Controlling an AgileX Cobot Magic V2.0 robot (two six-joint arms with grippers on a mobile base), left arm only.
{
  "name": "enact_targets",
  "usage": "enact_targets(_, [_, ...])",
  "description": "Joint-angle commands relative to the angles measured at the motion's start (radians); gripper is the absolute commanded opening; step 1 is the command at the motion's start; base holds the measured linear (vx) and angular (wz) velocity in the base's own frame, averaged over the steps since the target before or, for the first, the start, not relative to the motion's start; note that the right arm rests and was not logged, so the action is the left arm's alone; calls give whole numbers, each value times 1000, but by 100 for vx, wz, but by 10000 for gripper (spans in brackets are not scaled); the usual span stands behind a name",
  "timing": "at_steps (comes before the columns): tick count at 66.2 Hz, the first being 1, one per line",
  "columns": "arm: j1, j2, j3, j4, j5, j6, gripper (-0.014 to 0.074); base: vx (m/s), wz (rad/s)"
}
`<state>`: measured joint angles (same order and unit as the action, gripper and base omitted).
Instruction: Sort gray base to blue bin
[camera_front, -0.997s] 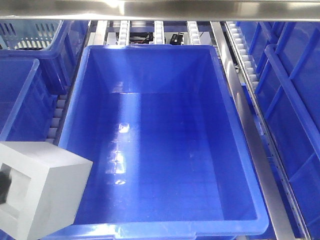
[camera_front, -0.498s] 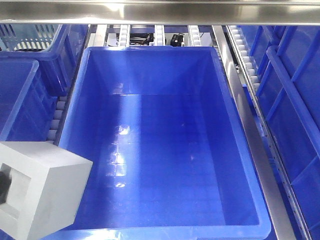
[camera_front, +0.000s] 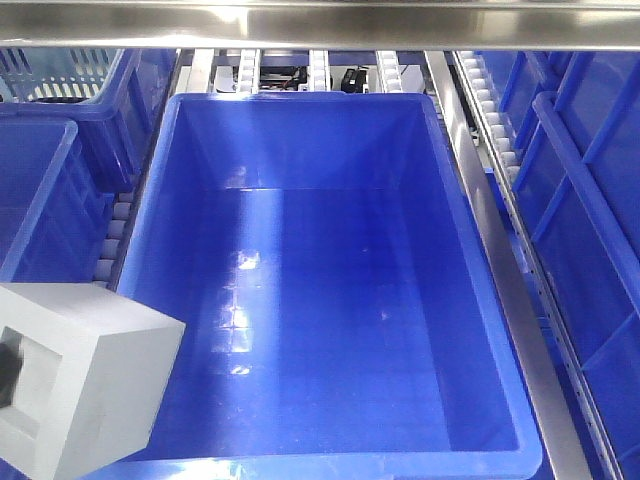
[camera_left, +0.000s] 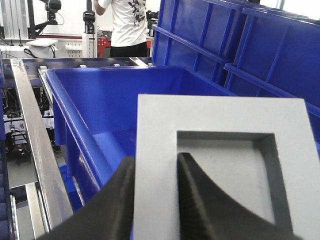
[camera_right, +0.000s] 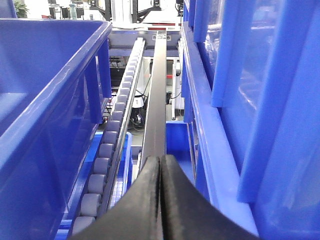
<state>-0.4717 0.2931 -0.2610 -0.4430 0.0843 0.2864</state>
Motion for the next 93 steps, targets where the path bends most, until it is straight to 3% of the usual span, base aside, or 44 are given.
enact_targets(1, [0, 6, -30, -13, -96, -7, -6, 0, 0])
enact_targets(56, [0, 43, -33, -13, -121, -9, 3, 0, 0])
enact_targets(67, [0, 149, -77, -13, -105, -9, 8, 0, 0])
enact_targets(93, [-1, 509, -361, -13, -43, -7, 17, 0, 0])
